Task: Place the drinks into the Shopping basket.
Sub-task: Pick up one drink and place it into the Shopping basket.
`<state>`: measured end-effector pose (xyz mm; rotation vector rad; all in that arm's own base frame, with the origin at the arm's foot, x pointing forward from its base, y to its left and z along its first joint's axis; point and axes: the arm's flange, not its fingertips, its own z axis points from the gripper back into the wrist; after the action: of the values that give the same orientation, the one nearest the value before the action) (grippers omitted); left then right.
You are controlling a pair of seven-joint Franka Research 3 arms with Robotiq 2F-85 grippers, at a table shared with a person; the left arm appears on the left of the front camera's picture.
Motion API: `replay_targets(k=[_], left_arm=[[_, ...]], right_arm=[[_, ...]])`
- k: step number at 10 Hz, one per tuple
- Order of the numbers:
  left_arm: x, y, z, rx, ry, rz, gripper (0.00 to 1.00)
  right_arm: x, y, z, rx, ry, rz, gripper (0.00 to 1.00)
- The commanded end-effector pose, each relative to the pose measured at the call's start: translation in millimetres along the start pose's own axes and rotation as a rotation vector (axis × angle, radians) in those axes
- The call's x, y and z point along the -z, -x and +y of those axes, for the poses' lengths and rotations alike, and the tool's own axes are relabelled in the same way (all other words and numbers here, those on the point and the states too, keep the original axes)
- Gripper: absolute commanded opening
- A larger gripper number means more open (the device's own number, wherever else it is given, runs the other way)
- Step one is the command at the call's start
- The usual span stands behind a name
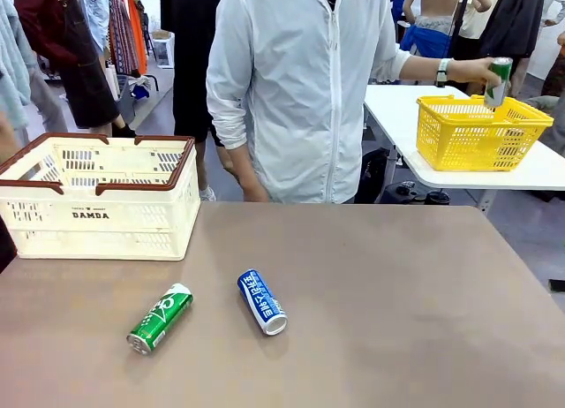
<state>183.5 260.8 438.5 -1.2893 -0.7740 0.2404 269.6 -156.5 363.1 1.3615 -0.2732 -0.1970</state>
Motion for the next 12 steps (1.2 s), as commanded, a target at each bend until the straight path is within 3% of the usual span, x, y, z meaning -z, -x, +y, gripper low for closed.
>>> replay_targets(k=[1, 2, 3, 5, 7, 9, 11, 12], left_arm=[[0, 0, -1, 0.022, 0.018, -0.014, 1.00], [0, 0, 0, 0.000, 0.000, 0.000, 1.00], [39, -6, -41, -0.002, -0.086, 0.107, 1.00], [173, 2, -123, 0.069, -0.252, 0.442, 1.00], [287, 32, -151, 0.085, -0.404, 0.513, 1.00], [360, 65, -141, 0.131, -0.573, 0.578, 1.00], [388, 92, -130, 0.152, -0.653, 0.675, 1.00], [375, 98, -155, 0.157, -0.568, 0.590, 1.00]], right_arm=[[-3, 2, 7, 0.020, 0.008, 0.022, 1.00], [-3, 2, 7, 0.020, 0.008, 0.022, 1.00], [-3, 2, 7, 0.020, 0.008, 0.022, 1.00], [-3, 2, 7, 0.020, 0.008, 0.022, 1.00], [-3, 2, 7, 0.020, 0.008, 0.022, 1.00], [-3, 2, 7, 0.020, 0.008, 0.022, 1.00], [-3, 2, 7, 0.020, 0.008, 0.022, 1.00], [-3, 2, 7, 0.020, 0.008, 0.022, 1.00]])
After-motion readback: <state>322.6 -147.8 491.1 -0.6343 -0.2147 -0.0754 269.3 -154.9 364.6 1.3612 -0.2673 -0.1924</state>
